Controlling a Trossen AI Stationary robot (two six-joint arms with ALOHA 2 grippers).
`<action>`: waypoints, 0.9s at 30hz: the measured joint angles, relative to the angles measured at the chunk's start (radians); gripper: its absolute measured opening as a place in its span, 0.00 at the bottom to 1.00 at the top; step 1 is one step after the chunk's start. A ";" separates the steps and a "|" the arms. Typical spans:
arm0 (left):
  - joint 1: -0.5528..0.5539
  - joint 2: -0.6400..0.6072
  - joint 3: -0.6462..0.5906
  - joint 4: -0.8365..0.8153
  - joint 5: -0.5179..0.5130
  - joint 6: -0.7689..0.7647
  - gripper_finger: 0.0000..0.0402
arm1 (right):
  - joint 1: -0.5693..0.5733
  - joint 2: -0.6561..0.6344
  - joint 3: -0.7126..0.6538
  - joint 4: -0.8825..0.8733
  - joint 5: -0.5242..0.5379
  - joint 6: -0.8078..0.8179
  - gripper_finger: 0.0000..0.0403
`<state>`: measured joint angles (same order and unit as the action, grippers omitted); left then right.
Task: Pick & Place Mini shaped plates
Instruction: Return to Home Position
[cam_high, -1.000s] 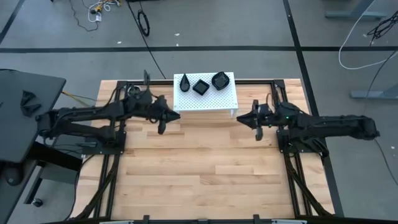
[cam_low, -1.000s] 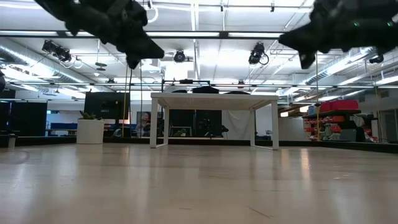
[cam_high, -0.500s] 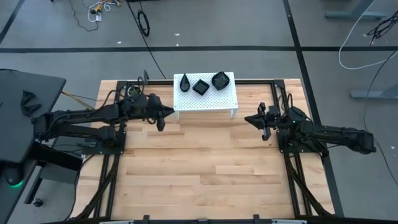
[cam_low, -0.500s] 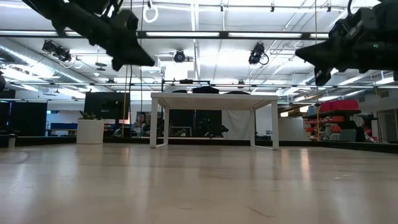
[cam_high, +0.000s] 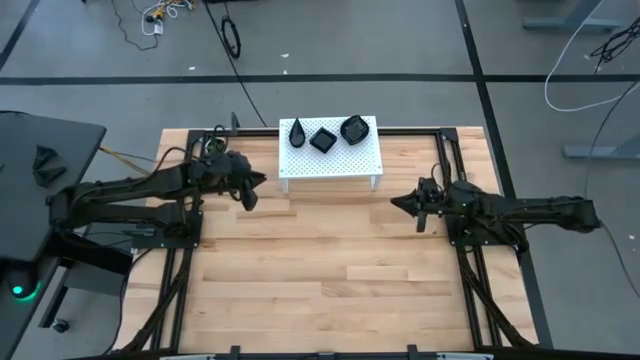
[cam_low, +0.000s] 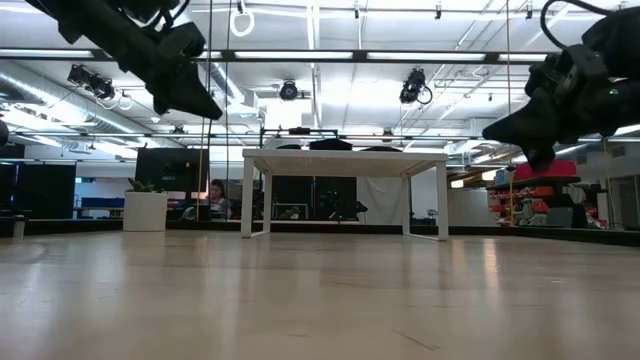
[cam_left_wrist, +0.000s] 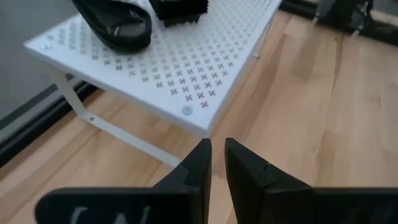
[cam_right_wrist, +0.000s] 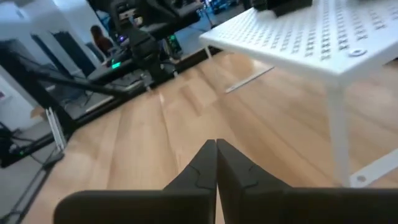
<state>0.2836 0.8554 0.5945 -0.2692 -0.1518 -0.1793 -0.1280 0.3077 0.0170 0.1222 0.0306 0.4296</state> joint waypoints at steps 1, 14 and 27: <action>0.000 -0.014 0.000 -0.002 -0.003 0.006 0.12 | 0.005 -0.025 0.000 -0.021 0.008 0.008 0.02; -0.002 -0.272 -0.030 -0.102 -0.009 0.021 0.02 | 0.042 -0.304 0.001 -0.115 -0.034 -0.098 0.02; -0.002 -0.799 -0.359 0.100 0.109 0.042 0.03 | 0.040 -0.298 0.001 -0.116 -0.032 -0.072 0.03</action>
<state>0.2817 0.0559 0.2356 -0.1696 -0.0431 -0.1370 -0.0875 0.0097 0.0181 0.0067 -0.0010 0.3580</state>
